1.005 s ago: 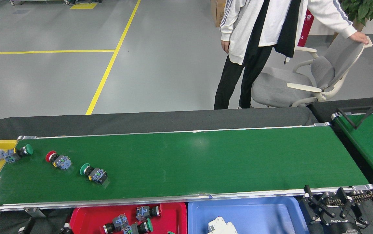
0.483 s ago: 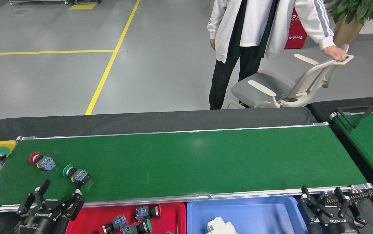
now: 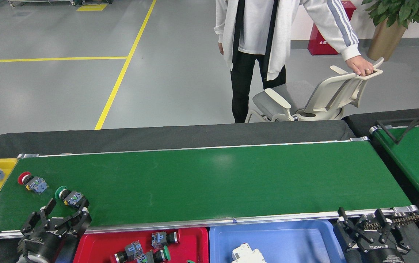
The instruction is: Pick switch part from conveyor to tray
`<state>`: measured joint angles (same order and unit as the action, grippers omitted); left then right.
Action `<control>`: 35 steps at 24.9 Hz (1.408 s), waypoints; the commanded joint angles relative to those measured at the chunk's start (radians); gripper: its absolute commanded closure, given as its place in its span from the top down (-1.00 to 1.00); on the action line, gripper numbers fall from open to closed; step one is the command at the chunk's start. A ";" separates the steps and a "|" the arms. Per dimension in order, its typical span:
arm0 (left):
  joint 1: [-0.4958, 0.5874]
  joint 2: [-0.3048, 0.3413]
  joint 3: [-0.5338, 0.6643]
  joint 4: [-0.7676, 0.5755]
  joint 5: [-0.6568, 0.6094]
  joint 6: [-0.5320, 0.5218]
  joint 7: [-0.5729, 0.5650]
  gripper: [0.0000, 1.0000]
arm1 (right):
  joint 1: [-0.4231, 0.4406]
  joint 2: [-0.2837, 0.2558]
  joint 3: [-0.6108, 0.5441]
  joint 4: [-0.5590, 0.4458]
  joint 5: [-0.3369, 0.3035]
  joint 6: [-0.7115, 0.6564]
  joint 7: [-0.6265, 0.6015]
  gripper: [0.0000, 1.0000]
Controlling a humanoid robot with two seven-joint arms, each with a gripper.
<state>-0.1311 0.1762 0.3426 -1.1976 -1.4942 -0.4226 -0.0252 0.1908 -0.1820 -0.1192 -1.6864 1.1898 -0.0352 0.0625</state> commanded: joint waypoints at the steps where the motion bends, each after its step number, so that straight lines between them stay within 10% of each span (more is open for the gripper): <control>1: -0.042 0.019 -0.017 0.044 -0.001 0.044 0.004 1.00 | -0.011 -0.004 -0.004 -0.015 -0.001 -0.005 0.003 0.99; 5: -0.111 0.048 -0.105 0.162 0.000 0.166 0.016 0.88 | -0.016 -0.004 -0.004 -0.015 -0.001 -0.006 0.005 0.99; 9: -0.124 0.046 -0.120 0.176 0.014 0.188 0.036 -0.65 | -0.024 -0.004 -0.004 -0.015 -0.001 -0.006 0.016 0.99; 18: 0.031 0.039 -0.140 -0.037 0.011 0.073 0.129 -0.94 | -0.022 -0.002 -0.005 -0.015 -0.001 -0.006 0.017 0.99; 22: 0.301 0.025 -0.142 -0.421 0.014 -0.176 0.123 -0.80 | -0.016 -0.002 -0.004 -0.021 -0.001 -0.009 0.019 1.00; 25: 0.453 -0.064 -0.152 -0.574 0.008 -0.300 0.117 0.75 | -0.016 0.004 -0.004 -0.022 -0.001 -0.025 0.020 0.99; 26: 0.475 -0.112 -0.162 -0.579 0.008 -0.303 0.119 1.00 | -0.017 0.004 -0.004 -0.022 -0.001 -0.029 0.020 0.99; 35: 0.492 -0.170 -0.027 -0.573 0.012 -0.262 0.125 1.00 | -0.021 -0.001 -0.005 -0.026 -0.001 -0.058 0.019 0.99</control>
<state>0.3661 0.0095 0.2781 -1.7596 -1.4854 -0.7144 0.0873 0.1788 -0.1775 -0.1191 -1.6955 1.1898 -0.0765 0.0839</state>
